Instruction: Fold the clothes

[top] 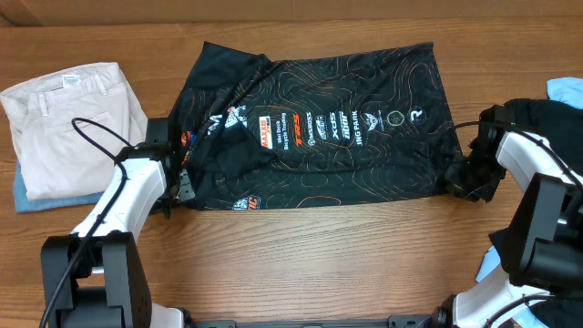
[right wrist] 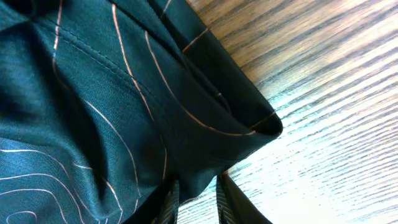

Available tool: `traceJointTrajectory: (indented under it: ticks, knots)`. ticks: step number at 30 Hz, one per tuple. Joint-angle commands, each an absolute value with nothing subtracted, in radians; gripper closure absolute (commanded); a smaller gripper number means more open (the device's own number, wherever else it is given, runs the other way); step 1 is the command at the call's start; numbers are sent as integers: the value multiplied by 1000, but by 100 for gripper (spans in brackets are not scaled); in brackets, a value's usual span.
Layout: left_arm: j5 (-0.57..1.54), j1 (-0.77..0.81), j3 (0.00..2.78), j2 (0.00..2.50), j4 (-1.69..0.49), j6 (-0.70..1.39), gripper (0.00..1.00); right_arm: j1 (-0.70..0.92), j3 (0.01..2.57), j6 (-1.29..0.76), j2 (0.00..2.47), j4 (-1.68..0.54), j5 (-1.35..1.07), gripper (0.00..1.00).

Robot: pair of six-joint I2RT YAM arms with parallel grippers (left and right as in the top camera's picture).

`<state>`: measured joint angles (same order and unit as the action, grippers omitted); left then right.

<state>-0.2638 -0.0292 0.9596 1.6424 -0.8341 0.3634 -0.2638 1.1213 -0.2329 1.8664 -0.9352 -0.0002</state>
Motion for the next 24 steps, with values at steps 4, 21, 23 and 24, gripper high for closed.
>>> traceJointTrajectory:
  ticks: [4, 21, 23, 24]
  knots:
    - [-242, -41, 953, 1649, -889, 356, 92, -265, 1098, -241, 1876, -946, 14, 77]
    - [-373, -41, 953, 1649, -1083, 487, 91, -265, 1104, -413, 1876, -1063, 118, 82]
    - [-373, -41, 953, 1649, -1074, 487, 91, -265, 1113, -412, 1876, -1027, 106, 79]
    - [-372, -41, 953, 1649, -1071, 487, 91, -265, 1120, -412, 1876, -1003, 95, 76]
